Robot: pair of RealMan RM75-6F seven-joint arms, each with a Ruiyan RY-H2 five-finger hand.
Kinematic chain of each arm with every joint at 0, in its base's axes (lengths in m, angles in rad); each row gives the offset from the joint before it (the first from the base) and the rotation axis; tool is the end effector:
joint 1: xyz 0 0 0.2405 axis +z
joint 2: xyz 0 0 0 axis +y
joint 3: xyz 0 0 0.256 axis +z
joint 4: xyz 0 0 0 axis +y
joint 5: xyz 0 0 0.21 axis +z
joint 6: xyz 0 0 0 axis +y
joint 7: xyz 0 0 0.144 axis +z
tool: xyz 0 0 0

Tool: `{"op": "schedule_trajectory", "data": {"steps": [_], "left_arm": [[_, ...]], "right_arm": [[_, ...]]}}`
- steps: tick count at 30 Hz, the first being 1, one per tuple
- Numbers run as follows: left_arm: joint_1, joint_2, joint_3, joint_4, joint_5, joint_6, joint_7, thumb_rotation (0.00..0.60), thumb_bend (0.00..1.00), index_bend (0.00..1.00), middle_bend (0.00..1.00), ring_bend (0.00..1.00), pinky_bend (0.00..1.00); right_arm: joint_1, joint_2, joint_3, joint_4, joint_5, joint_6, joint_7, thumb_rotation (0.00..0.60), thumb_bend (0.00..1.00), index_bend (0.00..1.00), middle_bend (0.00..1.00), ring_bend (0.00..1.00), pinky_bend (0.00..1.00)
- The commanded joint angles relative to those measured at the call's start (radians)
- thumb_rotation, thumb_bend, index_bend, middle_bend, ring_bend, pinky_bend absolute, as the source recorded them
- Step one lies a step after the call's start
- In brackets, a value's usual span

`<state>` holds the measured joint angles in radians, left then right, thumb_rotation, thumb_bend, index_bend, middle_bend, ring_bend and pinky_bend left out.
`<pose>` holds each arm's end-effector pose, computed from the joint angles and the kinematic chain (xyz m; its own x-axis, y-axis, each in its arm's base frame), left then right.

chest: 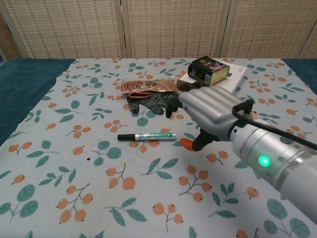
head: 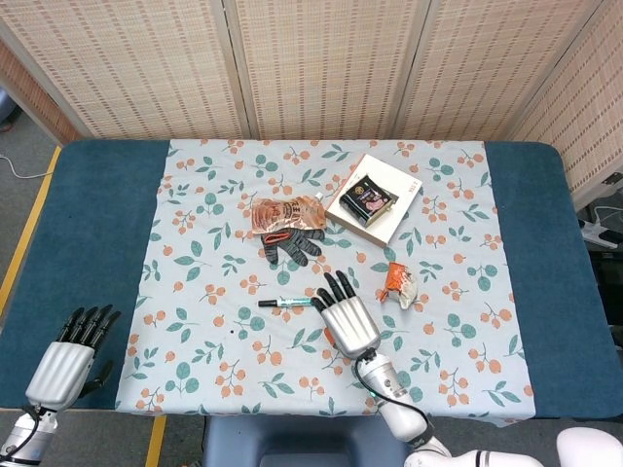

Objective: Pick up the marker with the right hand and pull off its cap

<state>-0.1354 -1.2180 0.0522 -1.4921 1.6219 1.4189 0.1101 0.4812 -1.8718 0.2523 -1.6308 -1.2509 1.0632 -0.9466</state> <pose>-0.3124 0.1736 0.1087 0.5361 0.1238 0.8350 0.8385 -0.1920 -0.5099 -0.0860 -0.2548 -0.0743 0.5465 -0.1329 0.8268 -0.7836 -0.4295 0.4489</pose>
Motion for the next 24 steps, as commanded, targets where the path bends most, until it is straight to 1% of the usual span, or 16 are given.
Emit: {"op": "schedule_trajectory", "data": {"steps": [1, 5, 10, 16, 24], "left_arm": [[-0.004, 0.005, -0.006, -0.005, -0.021, -0.016, -0.002, 0.600, 0.43, 0.00, 0.00, 0.00, 0.02], [-0.004, 0.005, -0.005, -0.009, -0.021, -0.015, 0.005, 0.600, 0.43, 0.00, 0.00, 0.00, 0.02], [-0.005, 0.004, -0.006, -0.011, -0.025, -0.017, 0.009, 0.600, 0.43, 0.00, 0.00, 0.00, 0.02], [-0.007, 0.008, -0.008, -0.013, -0.032, -0.022, 0.004, 0.600, 0.43, 0.00, 0.00, 0.00, 0.02], [-0.010, 0.011, -0.011, -0.014, -0.044, -0.030, 0.001, 0.600, 0.43, 0.00, 0.00, 0.00, 0.02]], "right_arm": [[0.113, -0.144, 0.078, 0.171, 0.122, -0.045, -0.081, 0.600, 0.22, 0.32, 0.25, 0.00, 0.00], [0.177, -0.203, 0.108, 0.277, 0.178, -0.053, -0.090, 0.600, 0.23, 0.34, 0.26, 0.00, 0.00], [0.234, -0.252, 0.131, 0.371, 0.233, -0.059, -0.081, 0.600, 0.24, 0.36, 0.27, 0.00, 0.00], [0.278, -0.287, 0.124, 0.439, 0.245, -0.051, -0.044, 0.600, 0.27, 0.39, 0.29, 0.00, 0.00], [0.316, -0.319, 0.113, 0.508, 0.267, -0.042, -0.025, 0.600, 0.27, 0.43, 0.30, 0.00, 0.00]]}}
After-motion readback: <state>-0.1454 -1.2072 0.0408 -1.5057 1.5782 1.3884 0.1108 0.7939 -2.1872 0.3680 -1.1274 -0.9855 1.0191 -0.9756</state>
